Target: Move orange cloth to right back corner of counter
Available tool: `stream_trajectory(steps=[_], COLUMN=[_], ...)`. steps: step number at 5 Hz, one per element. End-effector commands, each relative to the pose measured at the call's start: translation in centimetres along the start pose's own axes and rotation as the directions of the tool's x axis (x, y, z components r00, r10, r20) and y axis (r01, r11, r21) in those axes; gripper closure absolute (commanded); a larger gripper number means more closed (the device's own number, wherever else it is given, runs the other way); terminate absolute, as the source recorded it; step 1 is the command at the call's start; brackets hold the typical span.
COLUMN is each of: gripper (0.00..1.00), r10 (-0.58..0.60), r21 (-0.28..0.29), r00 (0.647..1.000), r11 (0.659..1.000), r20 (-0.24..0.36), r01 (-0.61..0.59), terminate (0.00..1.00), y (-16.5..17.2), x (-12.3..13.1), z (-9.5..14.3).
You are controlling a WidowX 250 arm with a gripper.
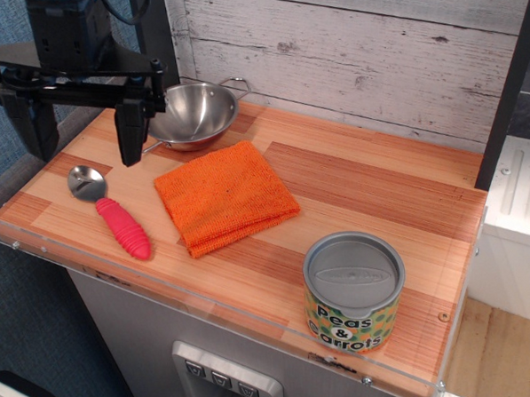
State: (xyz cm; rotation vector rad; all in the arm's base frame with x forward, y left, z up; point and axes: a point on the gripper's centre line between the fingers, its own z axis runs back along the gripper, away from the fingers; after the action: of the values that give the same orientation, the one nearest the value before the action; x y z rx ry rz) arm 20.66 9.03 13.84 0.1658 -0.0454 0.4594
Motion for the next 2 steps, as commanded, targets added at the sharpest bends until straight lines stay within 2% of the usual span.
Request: stream_trajectory(steps=[1, 2], gripper=[0.00, 0.00], r10=[0.000, 0.013], r21=[0.000, -0.023], r00=[1.000, 1.000], r11=[1.000, 1.000], r20=[0.000, 0.006], r01=[0.000, -0.013], terminate=[0.00, 0.00], y=[0.0, -1.5], x=[0.0, 2.3], z=[0.0, -2.0])
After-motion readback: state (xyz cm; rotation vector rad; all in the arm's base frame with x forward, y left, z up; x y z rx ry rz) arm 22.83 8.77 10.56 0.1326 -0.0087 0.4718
